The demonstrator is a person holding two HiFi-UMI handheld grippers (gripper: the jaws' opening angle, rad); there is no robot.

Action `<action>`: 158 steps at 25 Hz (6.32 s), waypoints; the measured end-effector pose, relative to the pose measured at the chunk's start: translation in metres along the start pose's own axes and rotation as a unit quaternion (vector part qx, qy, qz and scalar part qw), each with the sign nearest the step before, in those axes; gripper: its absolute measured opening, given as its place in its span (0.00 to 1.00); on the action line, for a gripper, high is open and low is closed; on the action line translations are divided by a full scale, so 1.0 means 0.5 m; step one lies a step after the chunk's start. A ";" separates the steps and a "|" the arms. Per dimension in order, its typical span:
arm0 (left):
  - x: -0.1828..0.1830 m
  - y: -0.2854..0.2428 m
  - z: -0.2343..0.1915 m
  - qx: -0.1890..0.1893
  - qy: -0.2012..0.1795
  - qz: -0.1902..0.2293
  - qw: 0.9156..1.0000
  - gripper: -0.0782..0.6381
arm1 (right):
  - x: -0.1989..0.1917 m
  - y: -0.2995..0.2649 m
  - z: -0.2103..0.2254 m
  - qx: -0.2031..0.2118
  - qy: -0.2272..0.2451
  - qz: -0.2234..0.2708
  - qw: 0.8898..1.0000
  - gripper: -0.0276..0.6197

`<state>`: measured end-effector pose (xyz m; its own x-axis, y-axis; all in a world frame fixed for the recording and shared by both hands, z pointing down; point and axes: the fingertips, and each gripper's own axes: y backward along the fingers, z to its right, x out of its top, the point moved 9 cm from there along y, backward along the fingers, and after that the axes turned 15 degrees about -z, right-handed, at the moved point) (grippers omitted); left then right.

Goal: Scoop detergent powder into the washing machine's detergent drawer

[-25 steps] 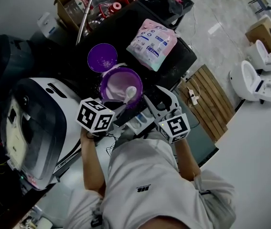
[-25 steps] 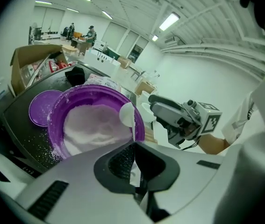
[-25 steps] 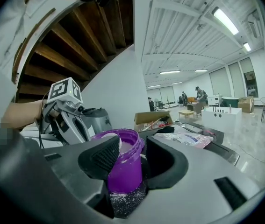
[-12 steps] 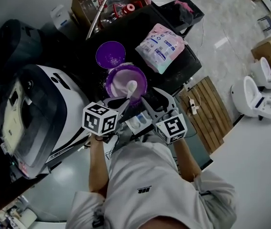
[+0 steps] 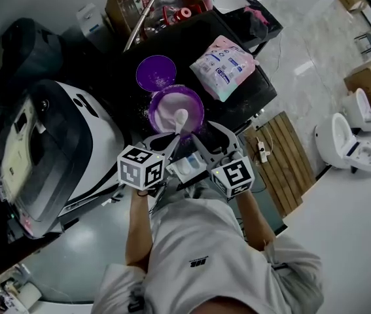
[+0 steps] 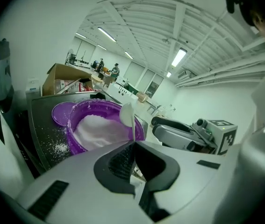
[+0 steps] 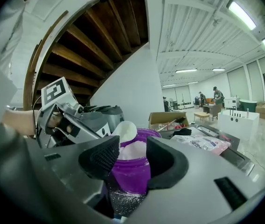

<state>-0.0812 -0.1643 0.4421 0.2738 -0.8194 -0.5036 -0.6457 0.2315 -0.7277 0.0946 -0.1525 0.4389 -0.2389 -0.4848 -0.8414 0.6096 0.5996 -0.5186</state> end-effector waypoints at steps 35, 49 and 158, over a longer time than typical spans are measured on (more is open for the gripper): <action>-0.291 0.108 0.059 -0.058 -0.028 0.034 0.997 0.13 | -0.174 0.153 -0.276 -0.111 -0.009 -0.037 0.993 0.32; -0.382 0.017 0.065 -0.015 0.010 0.008 1.000 0.13 | -0.285 0.131 -0.225 -0.075 -0.007 -0.093 0.993 0.32; -0.431 -0.072 0.125 0.213 -0.080 0.046 0.973 0.13 | -0.336 0.102 -0.171 -0.036 0.043 -0.121 0.991 0.31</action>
<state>-0.0724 0.0368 0.5479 0.3585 -0.6998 -0.6179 -0.3290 0.5247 -0.7852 0.1009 0.0140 0.5408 -0.4363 -0.5660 -0.6995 0.4715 0.5183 -0.7135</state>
